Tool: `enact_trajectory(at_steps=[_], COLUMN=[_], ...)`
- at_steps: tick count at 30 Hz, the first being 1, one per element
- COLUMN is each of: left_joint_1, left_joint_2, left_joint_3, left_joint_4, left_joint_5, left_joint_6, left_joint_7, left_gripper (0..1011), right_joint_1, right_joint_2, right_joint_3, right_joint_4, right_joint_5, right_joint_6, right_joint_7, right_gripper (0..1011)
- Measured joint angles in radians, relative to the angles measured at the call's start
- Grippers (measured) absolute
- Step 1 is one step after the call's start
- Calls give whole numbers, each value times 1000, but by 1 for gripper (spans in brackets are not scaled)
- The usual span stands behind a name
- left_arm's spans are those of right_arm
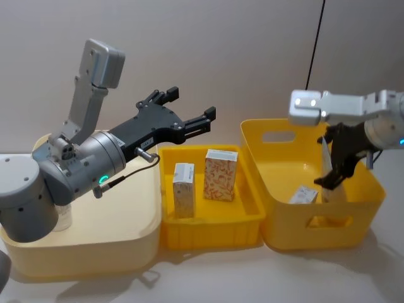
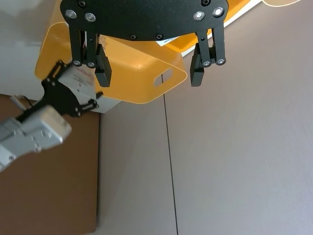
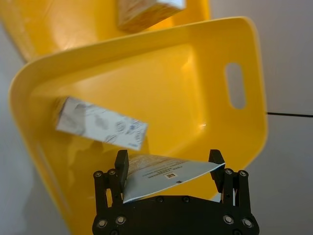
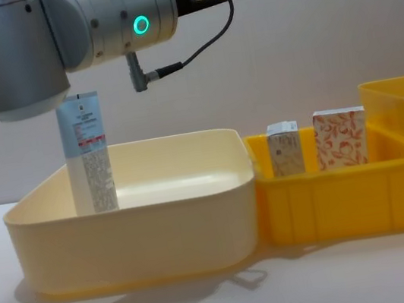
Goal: Bimanual collaborative sorting of washing and personal care products
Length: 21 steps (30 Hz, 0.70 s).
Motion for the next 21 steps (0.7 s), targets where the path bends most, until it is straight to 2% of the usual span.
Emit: enact_trajectory(at_steps=[4, 7, 13, 14, 18, 21], left_joint_1=[0, 0, 0, 0, 0, 0], left_joint_2=[0, 0, 0, 0, 0, 0], left_joint_3=[0, 0, 0, 0, 0, 0], left_joint_4=[0, 0, 0, 0, 0, 0], left_joint_5=[0, 0, 0, 0, 0, 0], left_joint_6=[0, 0, 0, 0, 0, 0], left_joint_7=[0, 0, 0, 0, 0, 0], left_gripper=[1003, 1003, 1003, 1004, 1003, 1003], right_joint_1=[4, 3, -9, -9, -19, -22], right_joint_2=[4, 3, -18, -18, -52, -74], right_joint_3=[-54, -81, -145, -145, -170, -176], right_joint_4=[10, 17, 46, 46, 82, 106], right_joint_5=[-37, -52, -87, -87, -99, -102], right_joint_6=[-48, -72, -155, -155, -215, -251], right_joint_7=[51, 70, 103, 103, 98, 80], right_gripper=[998, 998, 998, 998, 998, 998])
